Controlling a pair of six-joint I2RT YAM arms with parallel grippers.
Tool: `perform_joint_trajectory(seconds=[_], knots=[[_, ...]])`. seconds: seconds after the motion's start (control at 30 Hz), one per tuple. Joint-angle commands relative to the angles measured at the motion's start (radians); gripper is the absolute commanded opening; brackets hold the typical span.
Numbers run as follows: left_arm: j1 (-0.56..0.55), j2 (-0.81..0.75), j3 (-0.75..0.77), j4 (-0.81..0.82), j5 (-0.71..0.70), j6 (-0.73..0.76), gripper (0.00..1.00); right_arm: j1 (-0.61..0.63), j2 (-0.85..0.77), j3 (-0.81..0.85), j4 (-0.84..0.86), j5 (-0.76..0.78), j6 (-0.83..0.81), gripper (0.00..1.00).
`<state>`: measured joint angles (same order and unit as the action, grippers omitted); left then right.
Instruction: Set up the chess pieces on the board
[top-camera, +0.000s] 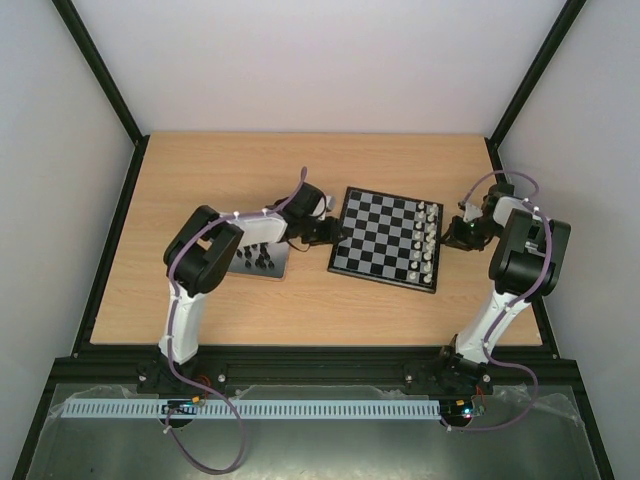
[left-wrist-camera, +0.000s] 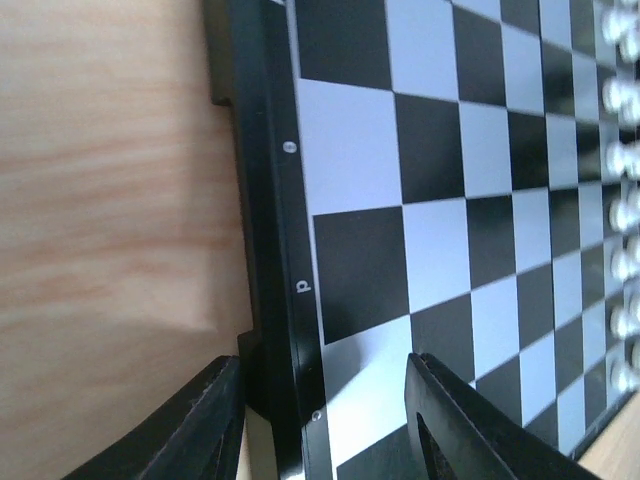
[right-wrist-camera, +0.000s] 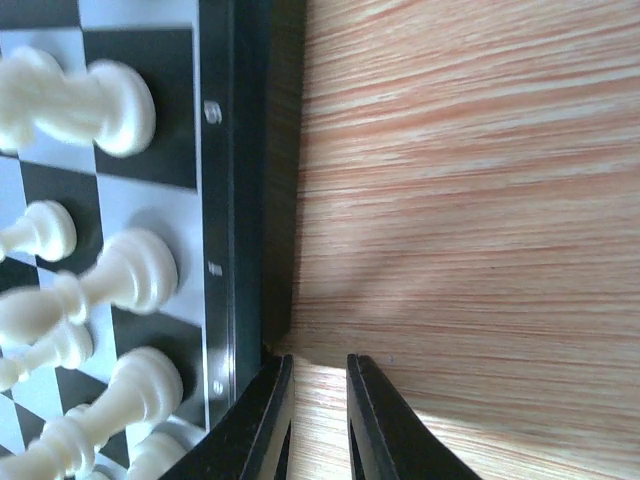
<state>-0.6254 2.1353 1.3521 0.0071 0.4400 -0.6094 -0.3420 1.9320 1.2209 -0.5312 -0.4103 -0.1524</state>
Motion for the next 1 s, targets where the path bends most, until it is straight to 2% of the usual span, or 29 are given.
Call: perform_joint_trajectory(seconds=[0.0, 0.6, 0.97], knots=[[-0.065, -0.065, -0.065, -0.047, 0.039, -0.001, 0.47, 0.012, 0.018, -0.031, -0.100, -0.063, -0.047, 0.17], [-0.141, -0.211, -0.220, -0.059, -0.005, -0.026, 0.47, 0.045, -0.082, -0.138, -0.245, -0.067, -0.205, 0.11], [-0.168, -0.336, -0.389, -0.093, -0.056, -0.028, 0.47, 0.104, -0.185, -0.213, -0.300, -0.043, -0.245, 0.11]])
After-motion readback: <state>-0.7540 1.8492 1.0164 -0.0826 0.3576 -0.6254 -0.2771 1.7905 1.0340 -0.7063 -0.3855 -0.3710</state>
